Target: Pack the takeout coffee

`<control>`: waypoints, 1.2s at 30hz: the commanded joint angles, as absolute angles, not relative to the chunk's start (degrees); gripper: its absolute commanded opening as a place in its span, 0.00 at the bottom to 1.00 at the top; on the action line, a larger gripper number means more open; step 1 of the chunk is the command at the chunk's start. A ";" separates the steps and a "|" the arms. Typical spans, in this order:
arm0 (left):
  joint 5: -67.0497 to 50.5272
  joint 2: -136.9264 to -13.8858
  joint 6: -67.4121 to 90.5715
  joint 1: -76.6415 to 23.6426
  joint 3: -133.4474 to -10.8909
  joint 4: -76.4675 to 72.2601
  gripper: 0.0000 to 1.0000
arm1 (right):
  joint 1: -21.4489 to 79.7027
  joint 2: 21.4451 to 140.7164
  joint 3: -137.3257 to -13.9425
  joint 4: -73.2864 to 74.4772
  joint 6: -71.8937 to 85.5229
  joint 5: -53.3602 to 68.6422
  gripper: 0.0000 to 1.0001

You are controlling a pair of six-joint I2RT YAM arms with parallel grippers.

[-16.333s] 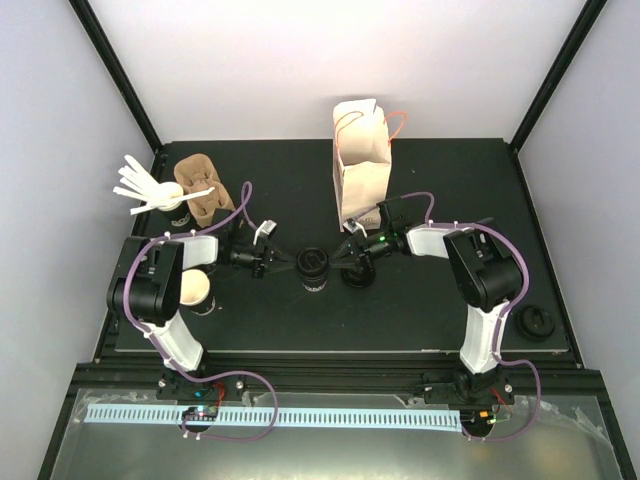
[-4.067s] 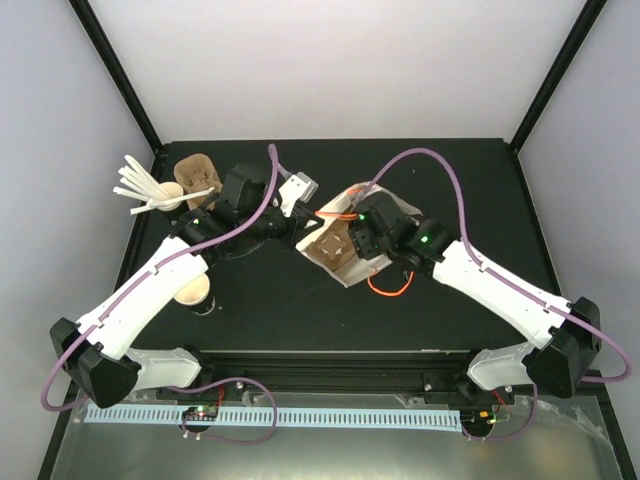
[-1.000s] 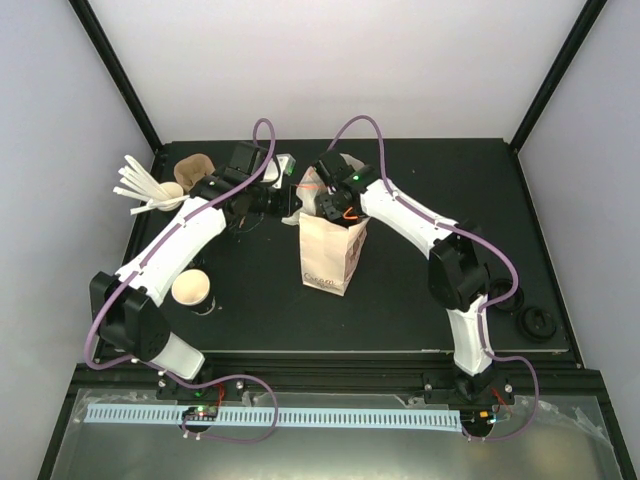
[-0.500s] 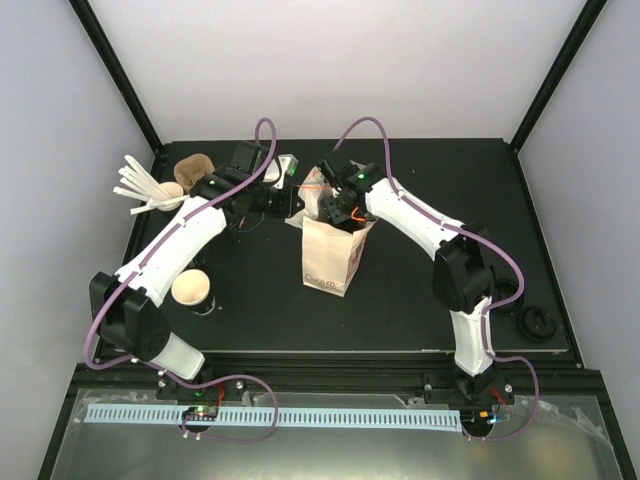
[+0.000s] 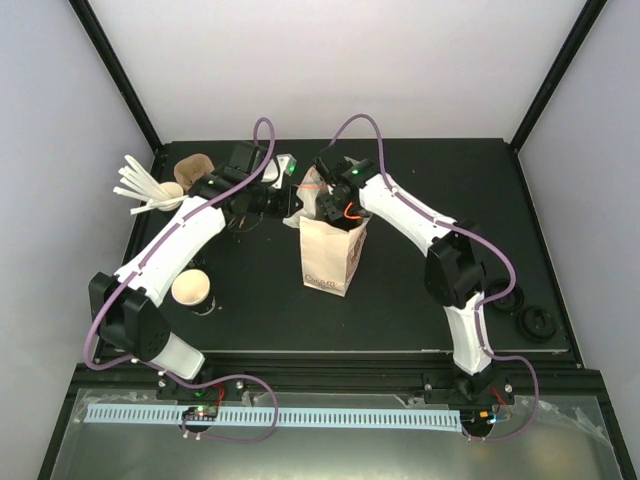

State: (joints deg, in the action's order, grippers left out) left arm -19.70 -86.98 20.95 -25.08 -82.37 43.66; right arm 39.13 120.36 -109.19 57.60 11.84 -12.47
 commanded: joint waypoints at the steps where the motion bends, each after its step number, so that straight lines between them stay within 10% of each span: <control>1: -19.09 -86.22 19.69 -24.87 -82.12 45.33 0.02 | 39.24 133.03 -103.66 66.84 12.09 -7.12 0.34; 7: -19.36 -86.28 19.62 -24.87 -83.35 46.22 0.05 | 39.29 124.68 -99.77 63.85 11.51 -9.41 0.33; 13: -21.75 -86.85 17.87 -24.78 -88.43 47.10 0.59 | 40.05 116.60 -97.81 61.95 10.08 -10.76 0.33; 18: -27.25 -90.46 19.62 -24.69 -89.72 46.16 0.71 | 42.08 110.85 -91.18 55.40 9.49 -12.30 0.33; 26: -28.60 -101.06 16.37 -24.78 -101.42 59.94 0.50 | 42.48 109.46 -91.24 54.37 10.57 -13.54 0.38; 32: -27.41 -100.13 14.27 -24.72 -102.80 58.80 0.05 | 42.47 105.41 -93.24 54.77 10.83 -15.37 0.66; 36: -26.01 -98.64 9.62 -24.74 -104.34 59.17 0.02 | 42.46 100.42 -95.18 55.86 10.35 -15.53 0.82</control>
State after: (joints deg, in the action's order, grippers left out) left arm -27.49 -101.36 14.57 -24.97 -100.51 57.71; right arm 42.15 106.37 -93.08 51.83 10.35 -15.05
